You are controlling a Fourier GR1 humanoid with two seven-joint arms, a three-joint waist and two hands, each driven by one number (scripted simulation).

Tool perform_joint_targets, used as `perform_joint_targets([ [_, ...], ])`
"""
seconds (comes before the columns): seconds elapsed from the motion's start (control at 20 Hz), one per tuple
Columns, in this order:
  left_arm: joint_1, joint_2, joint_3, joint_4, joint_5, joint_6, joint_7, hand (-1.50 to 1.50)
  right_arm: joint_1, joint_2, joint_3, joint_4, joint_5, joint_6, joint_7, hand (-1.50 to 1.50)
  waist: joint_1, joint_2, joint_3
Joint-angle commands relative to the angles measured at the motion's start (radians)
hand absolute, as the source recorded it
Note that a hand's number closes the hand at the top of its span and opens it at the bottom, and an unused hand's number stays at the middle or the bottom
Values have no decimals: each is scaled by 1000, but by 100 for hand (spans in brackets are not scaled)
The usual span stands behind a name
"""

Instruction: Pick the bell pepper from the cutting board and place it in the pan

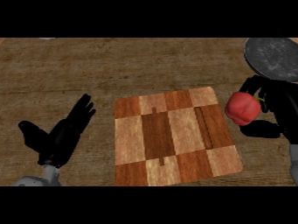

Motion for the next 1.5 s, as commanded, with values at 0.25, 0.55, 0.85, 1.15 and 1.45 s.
perform_joint_targets([
  [0.25,-50,-37,-14,11,-19,-1,49,0,56,3,-306,287,-284,-39,-356,150,47,6,-3],
  [0.55,-71,-17,14,14,-20,-29,60,0,-145,-60,-349,711,-130,-136,-578,150,70,12,-2],
  [0.85,-59,-36,-2,6,-34,-49,45,0,-317,-20,-414,1042,-59,-354,-703,150,82,15,-2],
  [1.15,-74,-46,-11,40,-54,-60,14,0,-453,-81,-550,1296,-118,-454,-811,150,109,31,2],
  [1.45,-103,-64,-31,32,-54,-61,48,0,-495,-130,-602,1446,-138,-468,-931,150,128,42,5],
])
